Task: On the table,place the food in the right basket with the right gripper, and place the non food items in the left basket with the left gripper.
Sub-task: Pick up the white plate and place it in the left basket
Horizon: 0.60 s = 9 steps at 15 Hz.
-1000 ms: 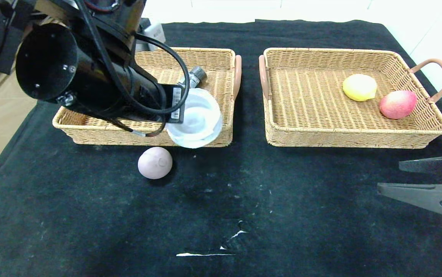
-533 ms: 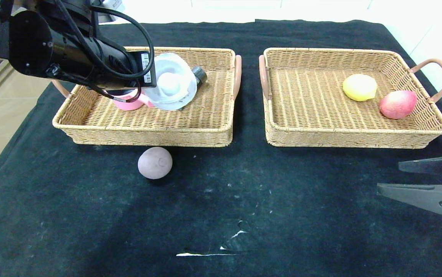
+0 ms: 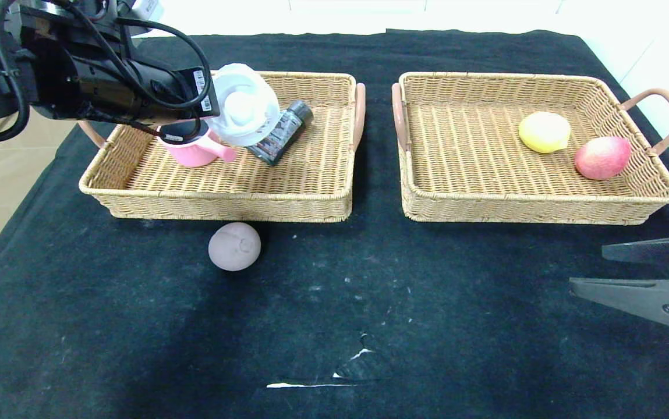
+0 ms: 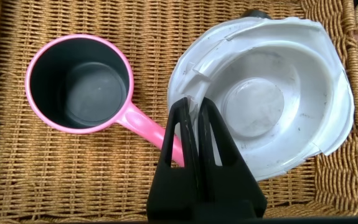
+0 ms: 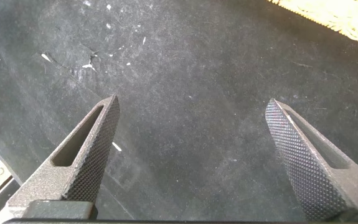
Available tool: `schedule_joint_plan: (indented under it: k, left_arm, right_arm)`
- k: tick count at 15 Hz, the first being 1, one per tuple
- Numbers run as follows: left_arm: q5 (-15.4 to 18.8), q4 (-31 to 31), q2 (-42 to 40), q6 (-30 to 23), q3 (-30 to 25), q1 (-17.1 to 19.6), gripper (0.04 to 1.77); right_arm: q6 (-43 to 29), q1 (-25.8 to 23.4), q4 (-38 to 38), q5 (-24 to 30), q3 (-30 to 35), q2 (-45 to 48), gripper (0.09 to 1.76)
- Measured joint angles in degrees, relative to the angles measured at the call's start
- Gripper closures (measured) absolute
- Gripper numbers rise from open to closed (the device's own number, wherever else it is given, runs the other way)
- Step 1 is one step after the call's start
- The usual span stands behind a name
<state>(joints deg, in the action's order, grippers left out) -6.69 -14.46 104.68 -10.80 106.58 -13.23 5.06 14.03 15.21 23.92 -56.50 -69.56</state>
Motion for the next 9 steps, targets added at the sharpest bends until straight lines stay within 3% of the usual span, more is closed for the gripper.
schedule_joint_plan:
  k: [7, 9]
  left_arm:
    - [3.0, 4.4, 0.3, -0.1, -0.9, 3.2, 1.69]
    - [3.3, 4.4, 0.2, -0.1, -1.4, 3.8, 1.38]
  right_arm:
    - [0.0, 0.0, 0.0, 0.0, -0.1, -0.1, 0.14]
    - [0.0, 0.0, 0.0, 0.0, 0.0, -0.1, 0.14]
